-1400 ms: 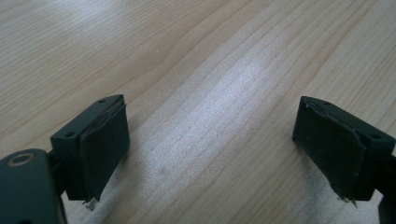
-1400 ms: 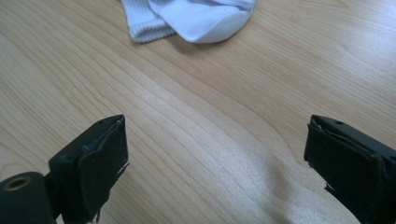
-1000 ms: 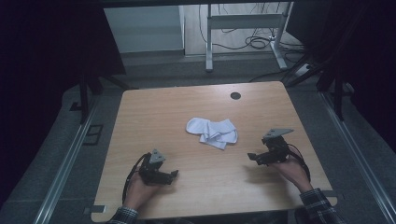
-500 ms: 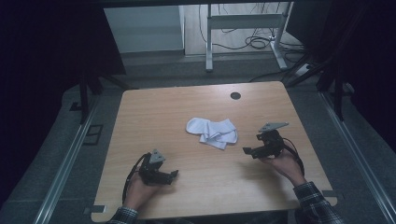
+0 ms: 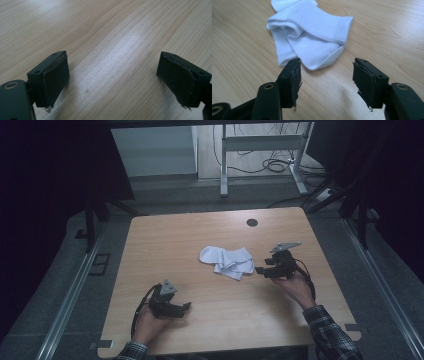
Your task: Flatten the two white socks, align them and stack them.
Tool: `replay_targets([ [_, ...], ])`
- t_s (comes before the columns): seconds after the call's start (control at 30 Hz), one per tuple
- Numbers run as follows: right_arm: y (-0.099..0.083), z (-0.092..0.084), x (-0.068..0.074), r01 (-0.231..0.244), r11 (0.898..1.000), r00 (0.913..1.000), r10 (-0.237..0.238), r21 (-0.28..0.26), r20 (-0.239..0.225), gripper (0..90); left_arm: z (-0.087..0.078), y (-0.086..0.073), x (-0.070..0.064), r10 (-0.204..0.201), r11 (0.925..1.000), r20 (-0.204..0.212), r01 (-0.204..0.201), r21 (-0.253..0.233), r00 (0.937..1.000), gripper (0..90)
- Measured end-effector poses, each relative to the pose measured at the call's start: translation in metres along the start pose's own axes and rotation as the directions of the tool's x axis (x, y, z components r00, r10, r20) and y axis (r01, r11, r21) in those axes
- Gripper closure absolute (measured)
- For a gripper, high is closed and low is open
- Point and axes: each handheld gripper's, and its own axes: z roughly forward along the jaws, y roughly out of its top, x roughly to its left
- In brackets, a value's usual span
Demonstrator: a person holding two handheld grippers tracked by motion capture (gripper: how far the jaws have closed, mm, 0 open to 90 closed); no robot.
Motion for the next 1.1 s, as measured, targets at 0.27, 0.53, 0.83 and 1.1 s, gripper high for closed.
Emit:
replay_targets([
  [0.27, 0.013, 0.013, -0.001, -0.012, 1.0, 0.9999, 0.012, -0.001, 0.012, 43.2, 0.0, 0.0, 0.0, -0.001, 1.0, 0.0, 0.001, -0.002, 1.0, 11.0],
  [0.53, 0.027, 0.025, -0.006, -0.027, 0.999, 0.9992, 0.026, 0.018, 0.029, 49.8, 0.0, 0.0, 0.0, -0.001, 1.0, 0.0, 0.001, -0.002, 1.0, 10.9],
  [0.83, 0.039, 0.041, -0.012, -0.058, 0.998, 0.9979, 0.057, 0.038, 0.031, 60.0, 0.0, 0.0, 0.0, 0.0, 1.0, 0.0, 0.0, -0.001, 1.0, 11.0],
  [1.1, 0.044, 0.055, -0.011, -0.042, 0.997, 0.9976, 0.038, 0.063, 0.058, 63.1, 0.0, 0.0, 0.0, 0.0, 1.0, 0.0, 0.0, -0.001, 1.0, 10.9],
])
